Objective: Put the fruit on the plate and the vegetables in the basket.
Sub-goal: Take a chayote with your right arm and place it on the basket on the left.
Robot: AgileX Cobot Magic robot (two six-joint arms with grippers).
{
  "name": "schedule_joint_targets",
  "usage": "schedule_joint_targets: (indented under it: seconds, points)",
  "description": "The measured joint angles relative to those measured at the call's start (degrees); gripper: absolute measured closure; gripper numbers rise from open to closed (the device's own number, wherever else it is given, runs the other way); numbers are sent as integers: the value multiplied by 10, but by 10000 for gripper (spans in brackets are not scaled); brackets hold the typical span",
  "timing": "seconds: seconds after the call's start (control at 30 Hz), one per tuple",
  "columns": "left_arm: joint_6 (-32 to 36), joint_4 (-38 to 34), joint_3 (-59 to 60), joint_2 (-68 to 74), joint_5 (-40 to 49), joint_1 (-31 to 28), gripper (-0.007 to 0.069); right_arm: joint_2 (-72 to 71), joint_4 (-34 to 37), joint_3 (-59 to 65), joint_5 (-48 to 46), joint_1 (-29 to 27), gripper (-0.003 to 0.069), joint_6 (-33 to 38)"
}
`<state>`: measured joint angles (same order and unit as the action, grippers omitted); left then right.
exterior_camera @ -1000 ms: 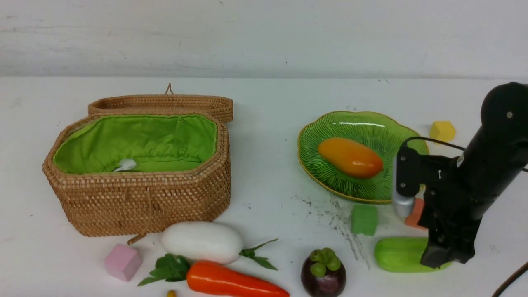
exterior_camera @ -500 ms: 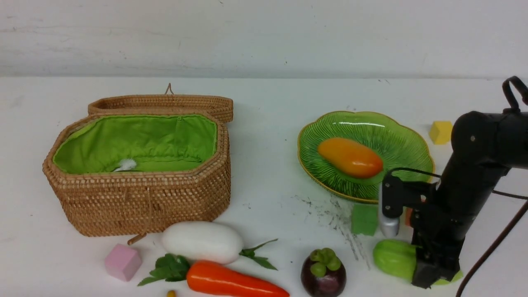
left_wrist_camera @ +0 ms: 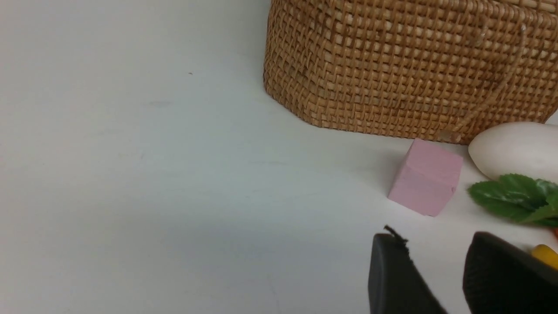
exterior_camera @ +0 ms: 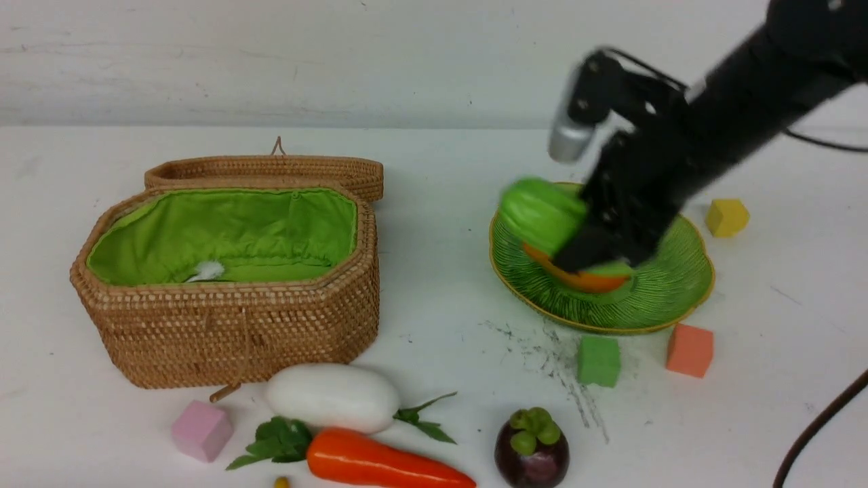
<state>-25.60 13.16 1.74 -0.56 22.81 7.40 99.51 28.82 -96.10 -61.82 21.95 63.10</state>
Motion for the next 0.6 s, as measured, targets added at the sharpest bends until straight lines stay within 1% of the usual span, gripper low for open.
schedule_joint_targets:
  seconds: [0.13, 0.2, 0.3, 0.43, 0.6]
  points:
    - [0, 0, 0, 0, 0, 0, 386, 34, 58, -88, 80, 61, 193, -1]
    - [0, 0, 0, 0, 0, 0, 386, 70, 100, -127, 139, 88, 193, -1]
    - [0, 0, 0, 0, 0, 0, 386, 131, 153, -163, 188, 111, 193, -1]
    - [0, 0, 0, 0, 0, 0, 386, 224, 186, -226, 196, 127, 193, -1]
    - [0, 0, 0, 0, 0, 0, 386, 307, 188, -270, 206, 132, 193, -1]
